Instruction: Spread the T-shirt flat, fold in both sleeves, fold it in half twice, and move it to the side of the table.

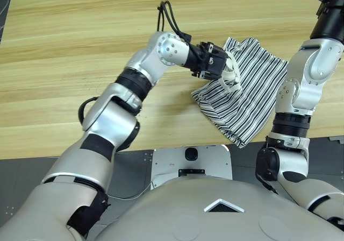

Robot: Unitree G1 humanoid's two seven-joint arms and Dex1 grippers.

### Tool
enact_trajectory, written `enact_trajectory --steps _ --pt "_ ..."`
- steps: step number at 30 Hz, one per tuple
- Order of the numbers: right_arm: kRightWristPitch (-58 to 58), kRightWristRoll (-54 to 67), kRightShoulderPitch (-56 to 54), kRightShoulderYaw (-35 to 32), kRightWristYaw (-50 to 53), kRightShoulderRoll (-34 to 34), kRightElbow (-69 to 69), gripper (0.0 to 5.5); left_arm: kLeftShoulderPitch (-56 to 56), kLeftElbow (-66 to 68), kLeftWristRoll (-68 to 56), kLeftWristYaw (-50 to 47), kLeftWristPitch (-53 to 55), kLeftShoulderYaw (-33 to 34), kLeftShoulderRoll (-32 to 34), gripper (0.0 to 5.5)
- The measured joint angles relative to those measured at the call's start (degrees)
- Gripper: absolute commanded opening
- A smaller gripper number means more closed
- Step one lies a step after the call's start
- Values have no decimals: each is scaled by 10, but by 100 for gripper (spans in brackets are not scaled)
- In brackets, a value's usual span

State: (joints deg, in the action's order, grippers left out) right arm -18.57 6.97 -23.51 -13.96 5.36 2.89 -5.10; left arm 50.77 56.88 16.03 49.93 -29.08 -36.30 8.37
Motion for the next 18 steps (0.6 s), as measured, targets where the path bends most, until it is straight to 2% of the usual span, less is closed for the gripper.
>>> enact_trajectory --steps 3,7,13,18 --pt "3 0 1 6 0 -2 6 382 26 102 16 -61 -23 7 -62 288" --pt "10 0 3 11 0 -6 12 382 48 165 35 -115 -12 25 -92 288" --pt "18 1 5 15 0 -11 33 382 51 182 86 -99 30 -1 -86 288" --pt "21 1 6 15 3 -14 40 382 31 170 69 -82 48 22 -47 288"
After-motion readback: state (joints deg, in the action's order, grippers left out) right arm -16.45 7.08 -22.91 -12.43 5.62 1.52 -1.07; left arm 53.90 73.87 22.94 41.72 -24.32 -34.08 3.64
